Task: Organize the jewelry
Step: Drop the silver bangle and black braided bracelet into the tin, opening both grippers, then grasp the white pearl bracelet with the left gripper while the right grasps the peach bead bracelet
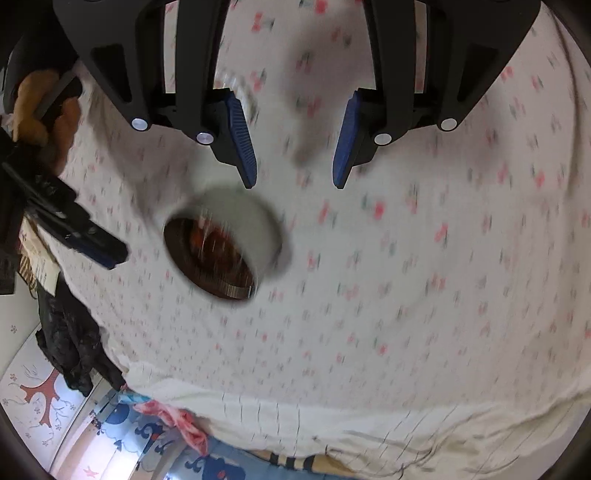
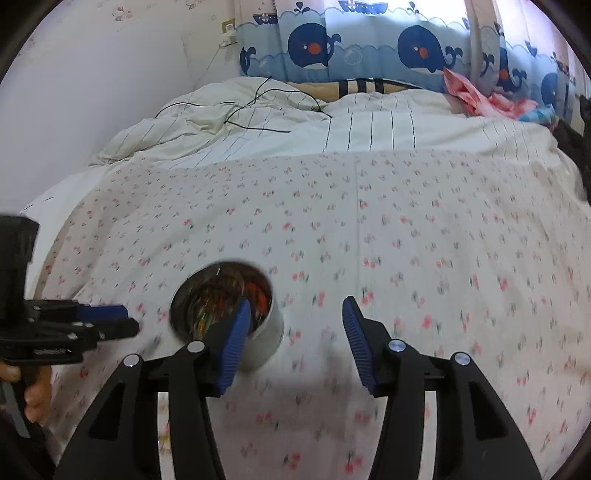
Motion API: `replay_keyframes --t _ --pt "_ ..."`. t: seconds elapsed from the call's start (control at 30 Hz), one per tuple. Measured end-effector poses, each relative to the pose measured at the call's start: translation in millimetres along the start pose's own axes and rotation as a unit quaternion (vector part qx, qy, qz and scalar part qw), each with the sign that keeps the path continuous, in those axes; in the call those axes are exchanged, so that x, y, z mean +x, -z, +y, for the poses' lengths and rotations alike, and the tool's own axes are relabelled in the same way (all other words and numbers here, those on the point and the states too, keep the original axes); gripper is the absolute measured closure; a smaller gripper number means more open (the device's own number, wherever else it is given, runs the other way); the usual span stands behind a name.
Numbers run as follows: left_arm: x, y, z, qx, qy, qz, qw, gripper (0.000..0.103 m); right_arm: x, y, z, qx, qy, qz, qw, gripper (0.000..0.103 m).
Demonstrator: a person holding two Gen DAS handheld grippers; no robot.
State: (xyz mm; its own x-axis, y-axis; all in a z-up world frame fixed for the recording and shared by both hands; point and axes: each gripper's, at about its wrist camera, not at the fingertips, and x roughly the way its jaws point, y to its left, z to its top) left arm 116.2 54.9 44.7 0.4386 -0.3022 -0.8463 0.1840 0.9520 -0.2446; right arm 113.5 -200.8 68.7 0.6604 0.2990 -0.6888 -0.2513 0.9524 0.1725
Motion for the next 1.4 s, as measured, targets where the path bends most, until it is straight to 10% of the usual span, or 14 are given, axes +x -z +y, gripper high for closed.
replay_keyframes --t 0.3,0.93,1.4 --pt "10 28 -9 0.009 0.002 0.01 0.9999 0.062 -24 83 5 0.047 -0.034 0.026 0.998 0.048" --pt "8 18 5 -0.037 -0.001 -0.005 0.9993 0.049 22 81 66 -0.071 -0.049 0.081 0.993 0.095" --pt "33 30 -30 0.059 -0.053 0.021 0.9966 0.04 1 79 -16 0.054 0.006 0.068 0.996 0.089"
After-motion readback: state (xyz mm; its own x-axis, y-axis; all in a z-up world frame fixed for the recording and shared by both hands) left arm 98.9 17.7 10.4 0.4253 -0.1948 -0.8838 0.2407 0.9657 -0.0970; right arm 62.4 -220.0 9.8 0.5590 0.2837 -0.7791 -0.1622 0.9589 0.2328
